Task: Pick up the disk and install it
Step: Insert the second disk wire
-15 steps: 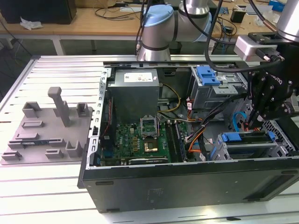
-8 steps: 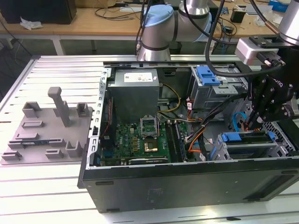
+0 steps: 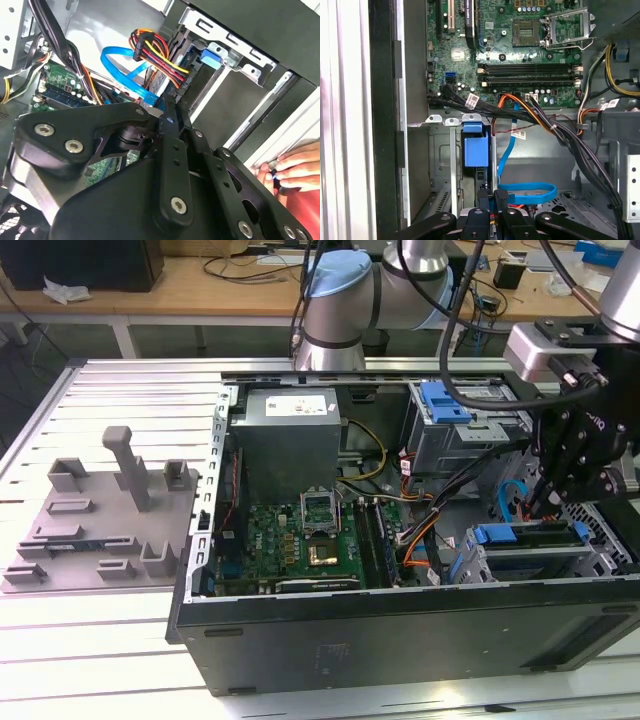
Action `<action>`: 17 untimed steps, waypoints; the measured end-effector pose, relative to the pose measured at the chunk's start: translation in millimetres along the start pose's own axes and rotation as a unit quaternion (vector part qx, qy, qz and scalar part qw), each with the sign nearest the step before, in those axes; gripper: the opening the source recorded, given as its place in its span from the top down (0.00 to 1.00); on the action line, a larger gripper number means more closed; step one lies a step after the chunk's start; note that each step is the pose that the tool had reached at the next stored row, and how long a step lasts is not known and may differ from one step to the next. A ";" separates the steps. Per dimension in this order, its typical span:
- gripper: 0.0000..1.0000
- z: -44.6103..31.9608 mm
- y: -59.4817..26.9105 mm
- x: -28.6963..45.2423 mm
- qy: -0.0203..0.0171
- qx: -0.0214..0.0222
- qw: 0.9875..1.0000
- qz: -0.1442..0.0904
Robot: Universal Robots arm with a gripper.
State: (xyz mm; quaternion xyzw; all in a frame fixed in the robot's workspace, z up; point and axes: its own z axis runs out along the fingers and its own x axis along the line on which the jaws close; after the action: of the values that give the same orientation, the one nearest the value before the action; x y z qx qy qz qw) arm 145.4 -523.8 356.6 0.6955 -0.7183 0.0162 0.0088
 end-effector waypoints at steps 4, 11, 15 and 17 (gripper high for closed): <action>0.84 0.7 -0.3 1.4 -0.001 0.000 1.000 0.011; 0.84 2.0 -0.4 1.7 -0.003 -0.001 1.000 0.015; 0.84 2.4 -0.4 1.9 -0.009 -0.001 1.000 0.015; 0.84 2.6 -0.5 2.4 -0.013 -0.001 1.000 0.015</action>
State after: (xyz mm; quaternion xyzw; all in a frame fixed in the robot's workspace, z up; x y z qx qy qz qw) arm 145.8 -526.3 354.1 0.6850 -0.7285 0.0062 -0.0003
